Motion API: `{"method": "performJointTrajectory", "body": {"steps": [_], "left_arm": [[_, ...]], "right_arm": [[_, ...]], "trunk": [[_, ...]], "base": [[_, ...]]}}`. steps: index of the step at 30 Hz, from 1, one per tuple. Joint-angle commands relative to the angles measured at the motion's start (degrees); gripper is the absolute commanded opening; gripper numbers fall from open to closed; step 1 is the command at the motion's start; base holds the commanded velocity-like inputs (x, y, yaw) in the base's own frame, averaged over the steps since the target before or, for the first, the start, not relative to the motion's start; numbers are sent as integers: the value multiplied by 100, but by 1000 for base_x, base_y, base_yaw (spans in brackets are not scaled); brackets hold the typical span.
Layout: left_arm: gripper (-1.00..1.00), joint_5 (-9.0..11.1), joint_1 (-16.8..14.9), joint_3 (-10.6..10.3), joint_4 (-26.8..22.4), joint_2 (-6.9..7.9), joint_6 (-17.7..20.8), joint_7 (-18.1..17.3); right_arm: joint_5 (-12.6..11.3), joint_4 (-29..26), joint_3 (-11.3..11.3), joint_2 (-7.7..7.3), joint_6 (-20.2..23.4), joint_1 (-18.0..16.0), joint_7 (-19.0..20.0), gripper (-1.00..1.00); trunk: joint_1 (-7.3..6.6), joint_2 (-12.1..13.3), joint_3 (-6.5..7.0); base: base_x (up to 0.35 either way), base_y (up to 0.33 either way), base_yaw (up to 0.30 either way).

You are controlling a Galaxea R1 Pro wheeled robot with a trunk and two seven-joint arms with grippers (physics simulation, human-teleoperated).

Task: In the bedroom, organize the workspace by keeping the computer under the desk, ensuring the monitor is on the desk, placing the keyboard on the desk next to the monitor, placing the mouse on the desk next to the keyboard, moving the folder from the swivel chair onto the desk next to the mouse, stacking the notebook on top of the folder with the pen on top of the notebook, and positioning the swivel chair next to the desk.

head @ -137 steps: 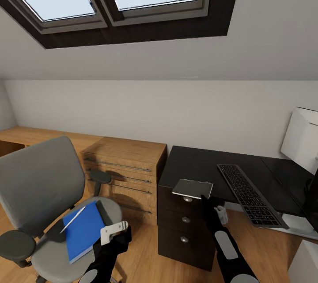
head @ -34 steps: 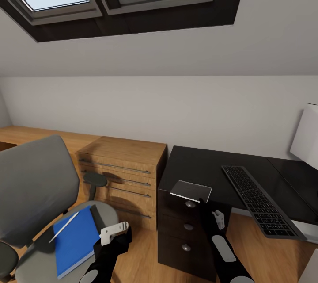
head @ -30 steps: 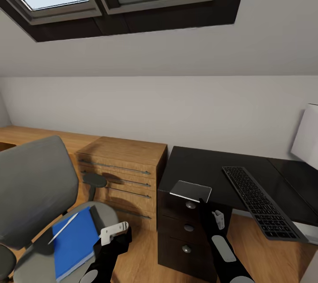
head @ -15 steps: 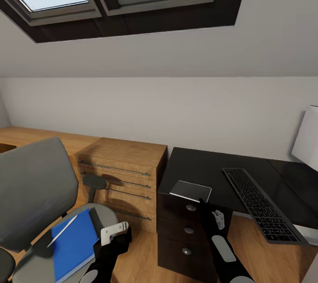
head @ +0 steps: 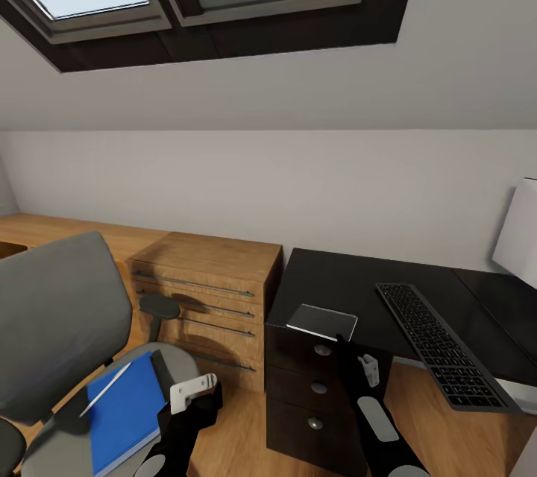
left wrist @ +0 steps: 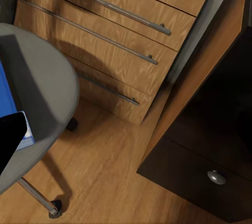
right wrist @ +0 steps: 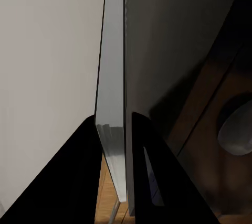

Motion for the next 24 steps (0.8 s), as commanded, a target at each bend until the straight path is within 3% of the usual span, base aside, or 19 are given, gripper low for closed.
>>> {"method": "performJointTrajectory", "body": {"steps": [1,9,10,24], "left_arm": [[100,60,-1,-8,-9,1,14,46],[100,60,0,-8,-9,1,12,42],[100,60,-1,-8,-9,1,12,41],[100,60,-1,-2,-6,1,12,41]], "right_arm": [[-55,6,-18,4,12,-5,45,-100],[-55,6,-18,4,18,-5,45,-100],[-55,6,-18,4,19,-5,41,100],[-54,6,-18,4,29,-5,50,100]], "trunk": [[-22,37,13],[-22,37,13],[-22,37,13],[-22,37,13]], "base": [[0,0,0],[0,0,0],[0,0,0],[0,0,0]]}}
